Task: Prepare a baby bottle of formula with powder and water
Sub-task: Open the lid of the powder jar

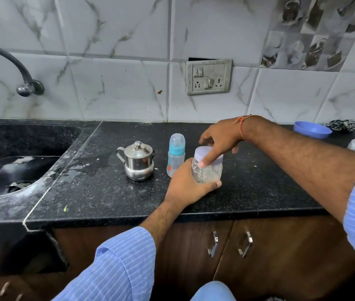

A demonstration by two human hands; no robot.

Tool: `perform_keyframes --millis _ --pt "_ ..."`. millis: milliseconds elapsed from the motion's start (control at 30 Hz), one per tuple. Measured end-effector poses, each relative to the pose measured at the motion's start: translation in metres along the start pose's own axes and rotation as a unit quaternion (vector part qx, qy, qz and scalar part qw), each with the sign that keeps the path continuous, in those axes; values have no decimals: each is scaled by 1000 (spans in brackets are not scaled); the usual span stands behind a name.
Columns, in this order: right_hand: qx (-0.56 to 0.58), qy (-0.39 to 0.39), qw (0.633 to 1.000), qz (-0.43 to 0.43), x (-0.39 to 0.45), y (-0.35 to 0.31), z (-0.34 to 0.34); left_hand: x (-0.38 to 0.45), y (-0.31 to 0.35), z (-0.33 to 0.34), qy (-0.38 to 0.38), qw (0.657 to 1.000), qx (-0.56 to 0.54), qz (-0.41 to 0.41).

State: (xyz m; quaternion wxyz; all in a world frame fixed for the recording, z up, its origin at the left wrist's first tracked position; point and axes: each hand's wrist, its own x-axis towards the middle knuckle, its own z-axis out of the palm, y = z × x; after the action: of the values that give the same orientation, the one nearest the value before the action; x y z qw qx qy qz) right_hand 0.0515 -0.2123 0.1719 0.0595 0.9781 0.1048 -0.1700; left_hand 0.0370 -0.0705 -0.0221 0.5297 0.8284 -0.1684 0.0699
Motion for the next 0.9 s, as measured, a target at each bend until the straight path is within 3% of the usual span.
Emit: perform_keyframes --millis 100,333,900 --pt "-24 10 998 57 -4 -9 1 0 0 0 0 1000 5 1" --pt "-10 11 999 51 -1 -9 6 0 3 -1 1 1000 18 -6" --pt "-5 -65 997 -51 3 -4 -14 -3 6 -2 -7 1000 9 -12"
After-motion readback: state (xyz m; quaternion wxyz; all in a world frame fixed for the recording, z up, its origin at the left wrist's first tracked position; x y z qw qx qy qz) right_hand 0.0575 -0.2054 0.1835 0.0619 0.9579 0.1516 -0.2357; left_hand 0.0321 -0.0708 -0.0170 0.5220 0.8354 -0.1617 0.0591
